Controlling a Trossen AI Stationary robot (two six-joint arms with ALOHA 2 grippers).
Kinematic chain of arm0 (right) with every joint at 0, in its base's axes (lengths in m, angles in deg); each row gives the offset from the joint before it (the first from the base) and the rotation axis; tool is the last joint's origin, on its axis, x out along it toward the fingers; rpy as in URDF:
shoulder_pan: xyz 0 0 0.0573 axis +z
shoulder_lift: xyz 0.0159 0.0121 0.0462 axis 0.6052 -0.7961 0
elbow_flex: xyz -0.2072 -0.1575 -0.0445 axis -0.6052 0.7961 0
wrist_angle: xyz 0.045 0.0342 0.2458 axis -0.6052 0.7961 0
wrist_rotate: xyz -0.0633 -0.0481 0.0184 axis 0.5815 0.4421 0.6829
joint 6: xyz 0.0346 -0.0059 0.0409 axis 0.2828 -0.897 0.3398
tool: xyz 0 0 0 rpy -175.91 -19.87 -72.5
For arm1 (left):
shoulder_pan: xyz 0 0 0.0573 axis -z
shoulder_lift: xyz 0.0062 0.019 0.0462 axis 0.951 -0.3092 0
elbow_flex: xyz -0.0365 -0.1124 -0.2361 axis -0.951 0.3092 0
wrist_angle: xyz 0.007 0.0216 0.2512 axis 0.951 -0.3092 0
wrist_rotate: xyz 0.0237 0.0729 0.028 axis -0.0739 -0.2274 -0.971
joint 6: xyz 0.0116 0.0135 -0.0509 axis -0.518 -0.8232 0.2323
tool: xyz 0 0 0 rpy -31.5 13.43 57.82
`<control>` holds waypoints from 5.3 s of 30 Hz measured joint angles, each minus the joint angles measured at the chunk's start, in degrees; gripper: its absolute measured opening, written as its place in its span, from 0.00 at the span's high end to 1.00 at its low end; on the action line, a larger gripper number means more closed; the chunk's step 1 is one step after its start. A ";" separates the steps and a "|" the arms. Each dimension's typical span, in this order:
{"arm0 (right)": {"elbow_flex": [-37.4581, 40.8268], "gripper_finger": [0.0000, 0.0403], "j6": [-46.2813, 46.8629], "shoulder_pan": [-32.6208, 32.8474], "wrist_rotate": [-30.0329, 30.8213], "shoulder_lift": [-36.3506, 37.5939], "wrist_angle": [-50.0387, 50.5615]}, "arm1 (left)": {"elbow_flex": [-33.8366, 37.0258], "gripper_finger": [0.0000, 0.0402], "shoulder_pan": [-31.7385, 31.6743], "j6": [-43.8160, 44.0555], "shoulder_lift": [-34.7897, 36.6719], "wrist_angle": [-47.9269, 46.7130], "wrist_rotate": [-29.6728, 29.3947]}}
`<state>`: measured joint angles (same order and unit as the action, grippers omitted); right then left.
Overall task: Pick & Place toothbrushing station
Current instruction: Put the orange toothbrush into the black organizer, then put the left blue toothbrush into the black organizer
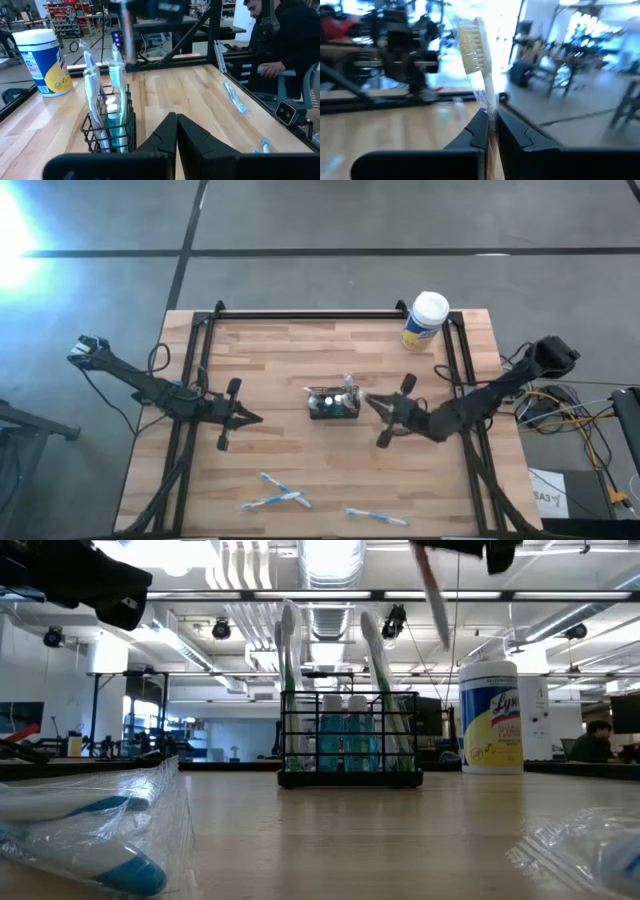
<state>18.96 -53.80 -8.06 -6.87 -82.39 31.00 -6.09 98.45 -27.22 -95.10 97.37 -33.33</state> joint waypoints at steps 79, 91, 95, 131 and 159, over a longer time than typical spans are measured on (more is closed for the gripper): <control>9.25 0.65 -5.69 -5.66 1.64 -33.63 -49.68 | 0.00 0.96 -0.11 6.01 -1.38 1.05 -3.69; 8.65 0.58 -9.17 -5.26 5.13 -31.65 -50.12 | 0.00 0.96 -0.11 6.47 -1.38 1.05 -3.67; 8.04 0.56 -14.63 -3.92 5.44 -26.70 -50.08 | 0.00 0.96 -0.11 6.51 -1.40 1.03 -3.67; -33.36 0.68 13.32 -0.51 -35.70 -31.35 35.74 | -21.69 0.96 12.44 22.18 -20.95 -15.35 -12.06; -91.39 0.63 7.16 -6.27 -59.00 -70.65 85.86 | -22.44 0.96 12.66 19.32 -7.35 -22.12 -17.86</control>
<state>-72.43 -46.64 -14.33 -65.87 -153.03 116.86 -28.53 111.10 -7.90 -102.44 75.24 -51.19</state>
